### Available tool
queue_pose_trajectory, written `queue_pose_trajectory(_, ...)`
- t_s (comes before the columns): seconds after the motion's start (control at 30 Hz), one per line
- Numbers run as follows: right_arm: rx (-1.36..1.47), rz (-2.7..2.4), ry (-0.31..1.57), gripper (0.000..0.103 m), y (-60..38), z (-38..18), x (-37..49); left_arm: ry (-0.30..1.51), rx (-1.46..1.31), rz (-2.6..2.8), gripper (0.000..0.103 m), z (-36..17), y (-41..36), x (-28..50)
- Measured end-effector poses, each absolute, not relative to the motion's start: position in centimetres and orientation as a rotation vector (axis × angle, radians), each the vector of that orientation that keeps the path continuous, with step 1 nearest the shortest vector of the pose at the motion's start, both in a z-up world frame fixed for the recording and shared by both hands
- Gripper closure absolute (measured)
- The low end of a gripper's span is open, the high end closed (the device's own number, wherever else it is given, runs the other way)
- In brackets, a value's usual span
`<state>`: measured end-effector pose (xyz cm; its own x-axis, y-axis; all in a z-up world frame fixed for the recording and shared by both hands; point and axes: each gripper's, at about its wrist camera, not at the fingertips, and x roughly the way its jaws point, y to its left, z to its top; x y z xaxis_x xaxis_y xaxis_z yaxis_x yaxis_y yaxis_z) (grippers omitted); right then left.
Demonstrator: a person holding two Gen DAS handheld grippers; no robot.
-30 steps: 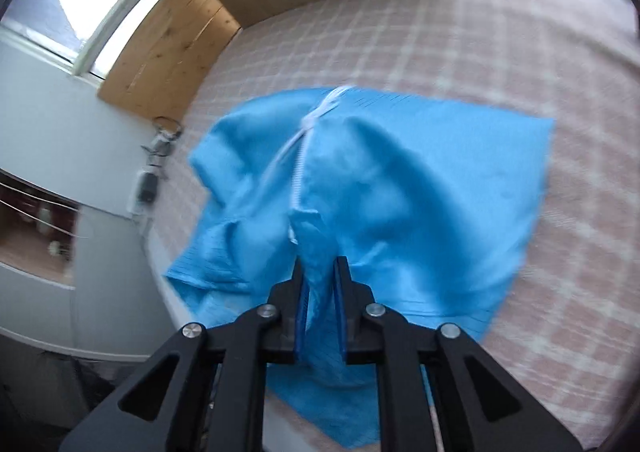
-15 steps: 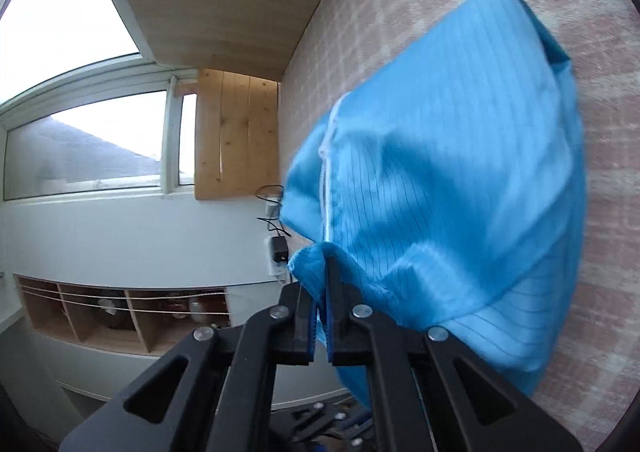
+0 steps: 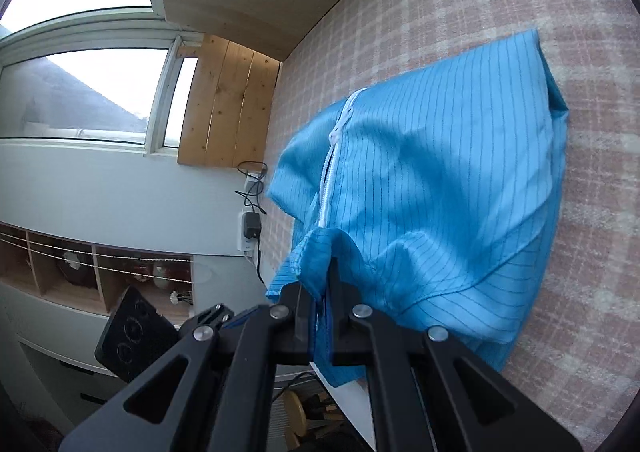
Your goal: Fold clothes
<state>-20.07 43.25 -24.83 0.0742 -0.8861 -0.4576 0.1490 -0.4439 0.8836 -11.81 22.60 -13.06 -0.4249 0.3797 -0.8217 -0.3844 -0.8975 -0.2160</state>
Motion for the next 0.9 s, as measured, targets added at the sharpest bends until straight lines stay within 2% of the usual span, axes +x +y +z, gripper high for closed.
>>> queue_pose_trajectory(0.13, 1.515, -1.615, -0.685, 0.100, 44.9, -24.8, -20.7, -0.127, -1.406, 2.207, 0.074, -14.9, 23.2, -13.8)
queue_pose_trajectory(0.4, 1.520, -1.611, -0.620, 0.100, 44.7, -25.3, -20.8, -0.165, -1.504, 2.054, 0.072, -18.3, 26.1, -15.8)
queue_pose_trajectory(0.5, 1.535, -1.625, -0.565, 0.100, 44.2, -25.5, -20.6, -0.153, -1.522, 2.078, 0.101, -18.7, 26.4, -15.8)
queue_pose_trajectory(0.6, 1.552, -1.653, -0.473, 0.100, 43.6, -25.1, -20.5, -0.230, -1.455, 2.136, 0.102, -16.9, 25.4, -14.5)
queue_pose_trajectory(0.73, 1.562, -1.666, -0.324, 0.100, 42.4, -23.5, -20.7, -0.096, -1.334, 2.283, 0.102, -13.8, 25.1, -11.3)
queue_pose_trajectory(0.9, 1.525, -1.712, -0.117, 0.097, 40.7, -20.6, -20.9, 0.010, -1.359, 2.297, 0.102, -14.8, 25.6, -10.2)
